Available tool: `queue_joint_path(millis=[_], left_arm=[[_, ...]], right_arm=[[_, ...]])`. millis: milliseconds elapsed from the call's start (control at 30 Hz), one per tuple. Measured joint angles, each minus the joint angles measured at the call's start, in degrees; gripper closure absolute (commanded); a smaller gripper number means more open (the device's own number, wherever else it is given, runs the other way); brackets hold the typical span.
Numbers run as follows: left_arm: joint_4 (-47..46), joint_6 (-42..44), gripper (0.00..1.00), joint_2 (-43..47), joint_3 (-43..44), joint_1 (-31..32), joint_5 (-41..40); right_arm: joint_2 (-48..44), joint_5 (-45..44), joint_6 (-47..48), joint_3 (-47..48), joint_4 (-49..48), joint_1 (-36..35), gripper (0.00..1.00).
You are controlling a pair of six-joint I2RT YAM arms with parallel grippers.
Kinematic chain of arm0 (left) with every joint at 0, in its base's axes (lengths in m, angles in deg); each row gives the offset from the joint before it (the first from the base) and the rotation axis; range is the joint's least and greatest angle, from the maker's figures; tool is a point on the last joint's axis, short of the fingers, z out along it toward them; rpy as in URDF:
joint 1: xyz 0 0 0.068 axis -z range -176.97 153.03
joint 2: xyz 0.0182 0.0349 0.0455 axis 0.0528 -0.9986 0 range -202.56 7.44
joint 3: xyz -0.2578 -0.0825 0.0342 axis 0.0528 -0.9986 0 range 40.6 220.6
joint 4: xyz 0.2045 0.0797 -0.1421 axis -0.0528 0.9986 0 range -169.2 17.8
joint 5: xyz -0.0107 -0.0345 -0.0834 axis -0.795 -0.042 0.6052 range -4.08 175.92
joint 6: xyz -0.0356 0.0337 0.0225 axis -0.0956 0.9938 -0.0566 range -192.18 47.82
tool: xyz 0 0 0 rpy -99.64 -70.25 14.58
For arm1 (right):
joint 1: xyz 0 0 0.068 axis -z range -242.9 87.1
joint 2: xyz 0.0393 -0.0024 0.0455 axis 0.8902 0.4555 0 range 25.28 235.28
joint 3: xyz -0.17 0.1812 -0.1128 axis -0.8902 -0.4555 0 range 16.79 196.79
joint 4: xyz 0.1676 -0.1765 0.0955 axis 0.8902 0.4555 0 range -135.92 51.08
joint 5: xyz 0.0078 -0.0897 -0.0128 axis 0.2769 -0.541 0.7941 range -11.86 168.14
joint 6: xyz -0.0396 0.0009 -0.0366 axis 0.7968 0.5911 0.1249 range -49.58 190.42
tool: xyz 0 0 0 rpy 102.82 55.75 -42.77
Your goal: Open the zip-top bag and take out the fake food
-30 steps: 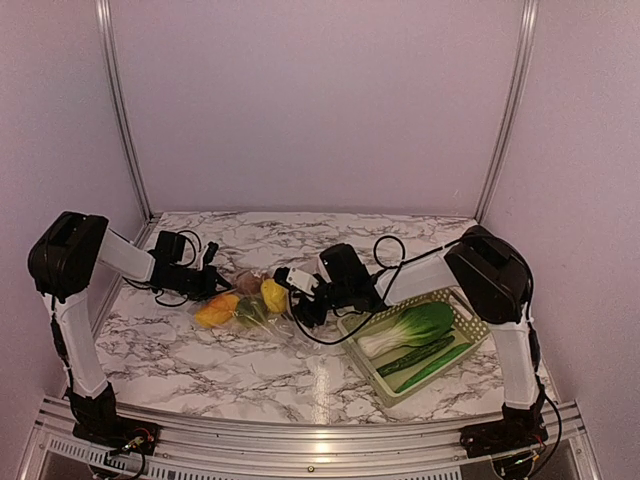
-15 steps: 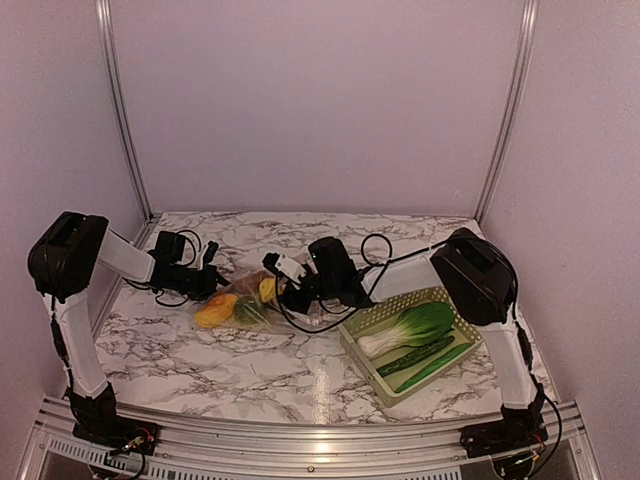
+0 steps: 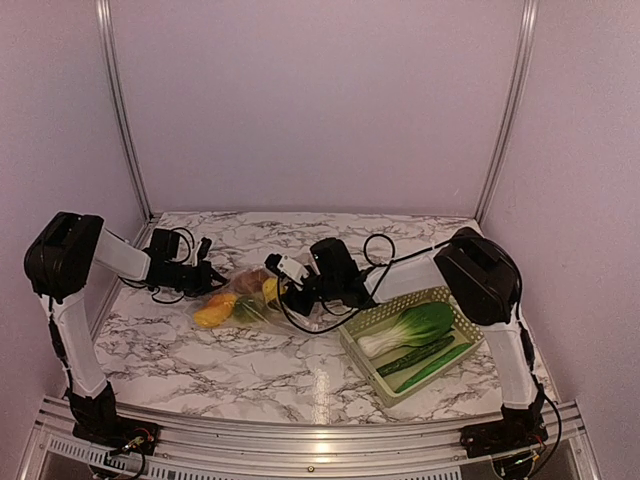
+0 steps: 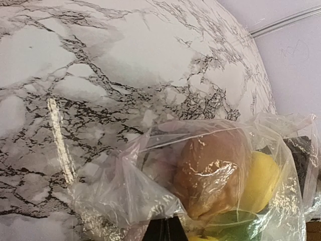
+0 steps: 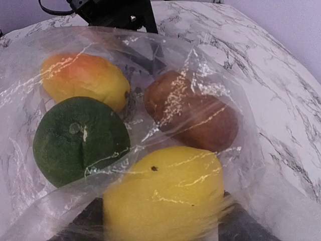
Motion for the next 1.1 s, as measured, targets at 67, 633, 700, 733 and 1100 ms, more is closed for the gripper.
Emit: queue_joint_path(millis=[67,633,700,733,1100], left_arm=[[-0.20,-0.48,1.00,0.48,0.00,-0.98,-0.46],[-0.79,-3.23,1.00,1.27,0.00,-4.22,-4.00],[-0.79,-3.39,1.00,1.27,0.00,-4.44,-4.28],[-0.79,-3.41,1.00,1.27,0.00,-4.44,-4.42],[-0.83,-3.87,1.00,1.27,0.02,-4.44,-4.66]], right_arm=[[-1.90,-0.13,0.04,-2.29,0.59,0.00,0.66],[-17.44,0.04,0.31,-12.00,8.76,-0.02,0.68],[-20.22,0.07,0.33,-13.46,10.03,-0.02,0.68],[-21.77,0.04,0.33,-14.38,10.75,-0.02,0.68],[-39.65,-2.89,-1.79,-27.87,19.41,-0.02,0.67]])
